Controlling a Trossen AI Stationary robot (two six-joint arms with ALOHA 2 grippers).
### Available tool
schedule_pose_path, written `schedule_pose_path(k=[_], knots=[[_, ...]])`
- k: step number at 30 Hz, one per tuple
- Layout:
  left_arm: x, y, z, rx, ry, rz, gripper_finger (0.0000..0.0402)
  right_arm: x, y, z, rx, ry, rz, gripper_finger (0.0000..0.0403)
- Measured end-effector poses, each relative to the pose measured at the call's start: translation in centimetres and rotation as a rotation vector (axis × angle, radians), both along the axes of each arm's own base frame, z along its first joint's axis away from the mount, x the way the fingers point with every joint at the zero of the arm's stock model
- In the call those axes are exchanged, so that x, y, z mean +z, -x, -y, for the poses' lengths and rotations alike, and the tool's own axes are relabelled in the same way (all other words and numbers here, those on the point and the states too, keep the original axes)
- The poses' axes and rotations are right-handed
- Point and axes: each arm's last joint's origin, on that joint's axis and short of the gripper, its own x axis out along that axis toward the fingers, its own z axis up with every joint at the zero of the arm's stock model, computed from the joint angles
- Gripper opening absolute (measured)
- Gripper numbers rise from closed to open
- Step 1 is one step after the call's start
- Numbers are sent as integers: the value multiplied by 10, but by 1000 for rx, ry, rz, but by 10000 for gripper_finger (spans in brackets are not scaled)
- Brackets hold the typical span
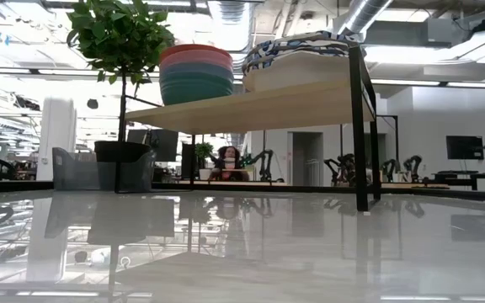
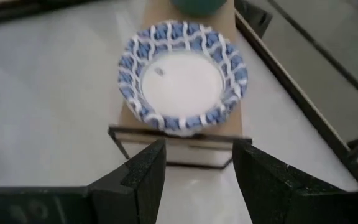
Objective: Place and stack bowls onto a shelf
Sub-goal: Return to Home Position
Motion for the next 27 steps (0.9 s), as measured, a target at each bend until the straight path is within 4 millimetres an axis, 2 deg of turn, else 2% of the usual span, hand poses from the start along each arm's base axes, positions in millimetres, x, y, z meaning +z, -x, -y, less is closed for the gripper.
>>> schedule_pose_path(k=[4, 8, 12, 17, 20, 22, 27], knots=[[8, 11, 2, -52, -30, 34, 234, 8, -9, -4, 82, 52, 90, 210], [23, 27, 6, -191, -373, 172, 234, 30, -5, 3, 193, 61, 252, 210], [44, 64, -12, -203, -490, 286, 234, 49, 27, 26, 207, 39, 396, 210], [57, 122, -28, -144, -599, 322, 234, 63, 77, 53, 189, 37, 555, 210], [57, 150, -36, -94, -622, 295, 234, 66, 99, 63, 185, 23, 612, 210], [52, 161, -39, -71, -627, 276, 234, 62, 109, 67, 184, 14, 637, 210], [20, 174, -42, -60, -641, 290, 234, 30, 125, 75, 171, -14, 707, 210]])
